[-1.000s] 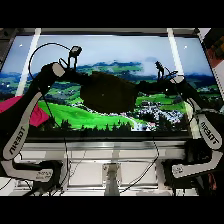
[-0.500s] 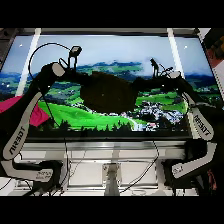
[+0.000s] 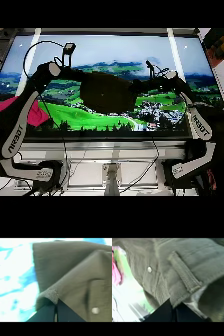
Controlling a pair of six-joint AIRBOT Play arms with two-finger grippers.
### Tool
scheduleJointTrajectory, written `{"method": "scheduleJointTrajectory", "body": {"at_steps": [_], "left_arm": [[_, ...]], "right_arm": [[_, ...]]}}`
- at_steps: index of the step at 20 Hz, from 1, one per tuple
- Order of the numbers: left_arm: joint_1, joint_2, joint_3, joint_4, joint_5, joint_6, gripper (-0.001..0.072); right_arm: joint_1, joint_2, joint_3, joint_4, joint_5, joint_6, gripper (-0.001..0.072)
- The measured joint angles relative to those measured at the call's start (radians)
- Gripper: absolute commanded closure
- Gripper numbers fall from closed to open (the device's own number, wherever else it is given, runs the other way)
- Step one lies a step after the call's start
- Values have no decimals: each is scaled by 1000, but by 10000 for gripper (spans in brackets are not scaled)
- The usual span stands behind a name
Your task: Fold the clothes and pants, and hang the long-sleeved shirts on hangers.
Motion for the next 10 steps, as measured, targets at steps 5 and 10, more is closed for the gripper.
{"method": "scheduleJointTrajectory", "body": {"at_steps": [5, 10], "left_arm": [[129, -3, 0, 19, -104, -9, 542], [331, -68, 0, -350, -353, 178, 119]], "right_arm": [[-53, 0, 0, -1, 29, 13, 693], [-92, 0, 12, -1, 129, 14, 693]]}}
